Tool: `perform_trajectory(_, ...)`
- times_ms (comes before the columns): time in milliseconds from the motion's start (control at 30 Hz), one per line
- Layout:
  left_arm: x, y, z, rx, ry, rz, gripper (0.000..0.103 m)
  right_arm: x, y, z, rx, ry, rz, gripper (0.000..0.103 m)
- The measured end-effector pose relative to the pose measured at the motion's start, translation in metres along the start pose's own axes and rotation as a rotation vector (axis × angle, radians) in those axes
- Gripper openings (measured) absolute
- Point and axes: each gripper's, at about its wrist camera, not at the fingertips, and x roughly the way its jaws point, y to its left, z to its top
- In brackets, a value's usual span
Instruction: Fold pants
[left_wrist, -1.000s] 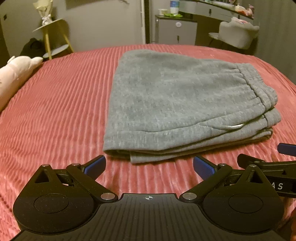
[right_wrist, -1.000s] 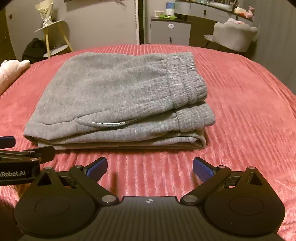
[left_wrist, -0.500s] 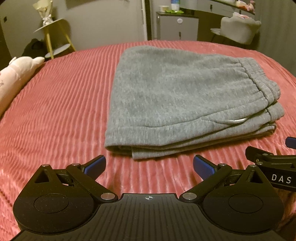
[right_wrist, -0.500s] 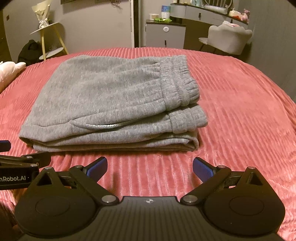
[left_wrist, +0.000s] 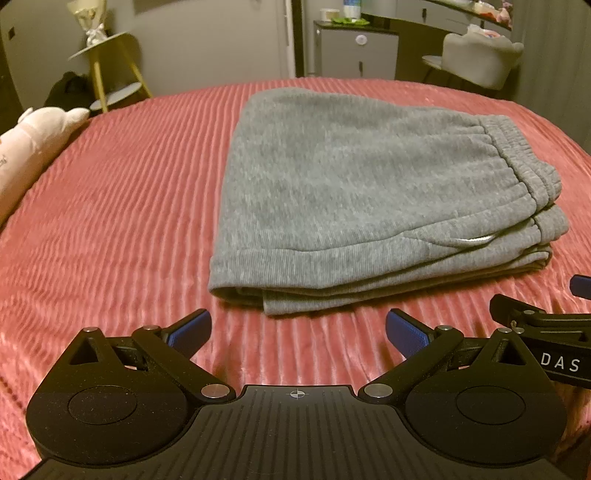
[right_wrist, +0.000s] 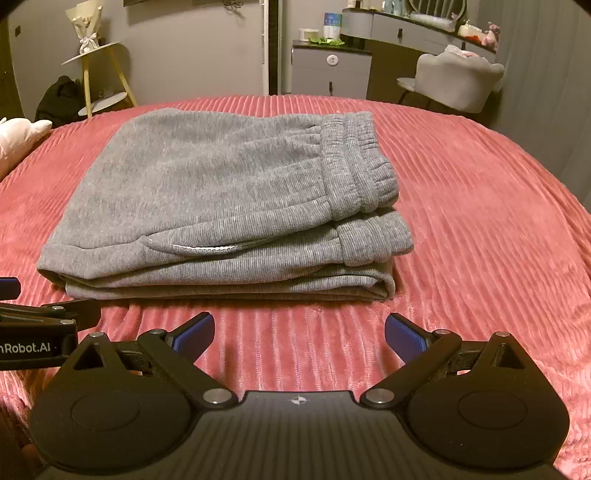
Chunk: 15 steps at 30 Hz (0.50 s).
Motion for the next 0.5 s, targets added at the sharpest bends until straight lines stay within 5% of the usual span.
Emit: perform_trajectory(500,0.0004,0.0008,-0.0007,-0.007,0.007,-0.005,0.103,0.0000,0.0000,-0.0004,-0.004,-0.002,0.003,0.099)
